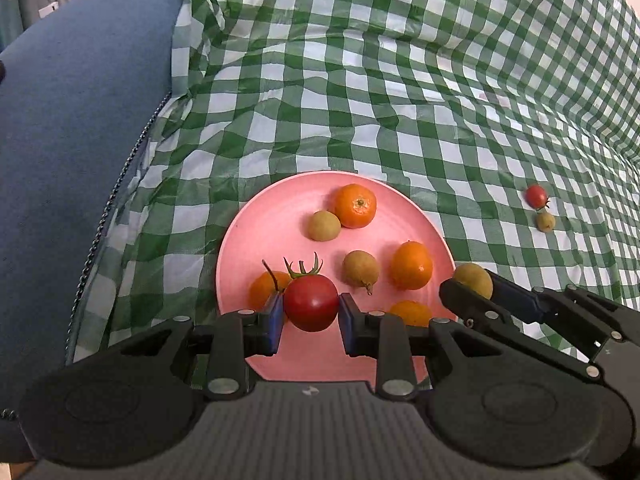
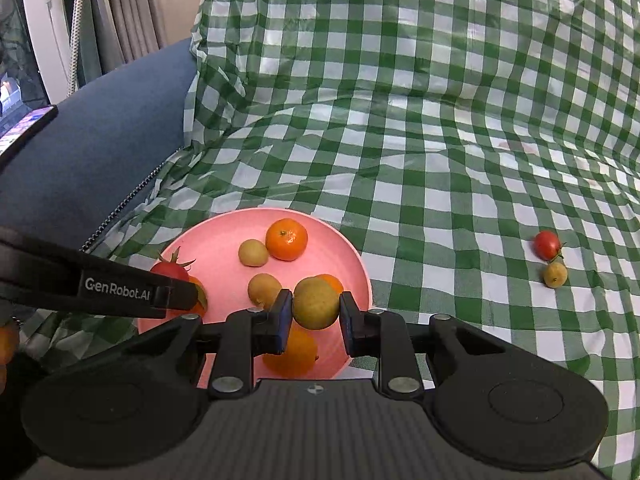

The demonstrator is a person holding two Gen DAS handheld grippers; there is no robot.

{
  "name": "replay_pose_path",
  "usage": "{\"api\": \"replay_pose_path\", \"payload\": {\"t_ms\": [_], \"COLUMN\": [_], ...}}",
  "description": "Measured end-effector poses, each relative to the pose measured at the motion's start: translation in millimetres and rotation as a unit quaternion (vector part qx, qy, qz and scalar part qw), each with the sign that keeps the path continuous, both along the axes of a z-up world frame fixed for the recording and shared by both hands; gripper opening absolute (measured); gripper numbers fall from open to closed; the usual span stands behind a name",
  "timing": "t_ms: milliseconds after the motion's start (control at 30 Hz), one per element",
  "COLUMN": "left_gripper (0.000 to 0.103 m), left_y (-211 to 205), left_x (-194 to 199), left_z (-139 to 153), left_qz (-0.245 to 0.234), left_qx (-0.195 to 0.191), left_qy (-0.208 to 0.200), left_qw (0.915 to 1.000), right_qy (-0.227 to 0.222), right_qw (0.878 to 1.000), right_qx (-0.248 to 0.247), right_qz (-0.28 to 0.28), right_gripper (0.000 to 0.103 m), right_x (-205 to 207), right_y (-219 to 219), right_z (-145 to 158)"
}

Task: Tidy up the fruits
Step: 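Carry the yellow-green fruit and red tomato over the pink plate with both tools, then lower both tools onto the pink plate and open them to release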

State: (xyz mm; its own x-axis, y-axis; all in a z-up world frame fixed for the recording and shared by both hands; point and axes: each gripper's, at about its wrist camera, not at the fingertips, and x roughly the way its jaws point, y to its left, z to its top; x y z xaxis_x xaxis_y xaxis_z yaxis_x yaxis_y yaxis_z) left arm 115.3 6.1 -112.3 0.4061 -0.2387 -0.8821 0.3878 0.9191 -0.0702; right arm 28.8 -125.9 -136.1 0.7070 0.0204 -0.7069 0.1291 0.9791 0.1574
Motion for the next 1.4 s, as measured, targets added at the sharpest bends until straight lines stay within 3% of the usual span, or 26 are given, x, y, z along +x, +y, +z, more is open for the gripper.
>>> {"api": "replay_pose_path", "payload": {"t_ms": [467, 533, 600, 633, 667, 767, 900, 1133, 1400], "left_gripper": [0.033, 0.048, 0.075, 0.081, 0.088, 0.089, 0.098, 0.103, 0.103], "left_y": [2.8, 3.3, 4.0, 5.9, 8.9, 21.1, 37.2, 67.0, 79.9], "left_x": [7.5, 8.4, 8.0, 7.3, 7.1, 6.7, -10.0, -68.2, -130.1], "left_z": [-20.4, -20.3, -19.4, -18.5, -17.5, -14.2, -6.5, 18.3, 56.1], "left_qz": [-0.003, -0.005, 0.010, 0.023, 0.032, 0.051, 0.062, 0.074, 0.065], "left_qx": [0.014, 0.017, 0.035, 0.045, 0.050, 0.033, 0.033, 0.034, 0.031], "left_qy": [0.014, 0.012, 0.000, -0.008, -0.012, 0.007, 0.018, 0.007, -0.045], "left_qw": [0.9998, 0.9998, 0.9993, 0.9987, 0.9982, 0.9981, 0.9973, 0.9966, 0.9964], "right_qy": [0.011, 0.011, 0.014, 0.014, 0.016, 0.028, 0.034, 0.050, -0.020], "right_qw": [1.000, 1.000, 1.000, 1.000, 1.000, 0.999, 0.998, 0.998, 0.998], "right_qx": [0.005, 0.009, 0.013, 0.015, 0.023, 0.037, 0.036, 0.041, -0.051], "right_qz": [0.004, 0.008, 0.003, -0.006, -0.010, -0.025, -0.024, -0.014, 0.020], "right_gripper": [0.026, 0.026, 0.027, 0.028, 0.033, 0.054, 0.061, 0.079, 0.090], "right_x": [14.4, 15.6, 16.4, 16.2, 16.2, 13.9, -2.4, -63.3, -129.7], "right_y": [2.7, 3.4, 2.6, 0.3, -3.2, -9.8, -3.5, 32.2, 73.6], "right_z": [-13.1, -13.0, -12.9, -12.7, -12.4, -11.5, -4.0, 22.4, 77.5]}}
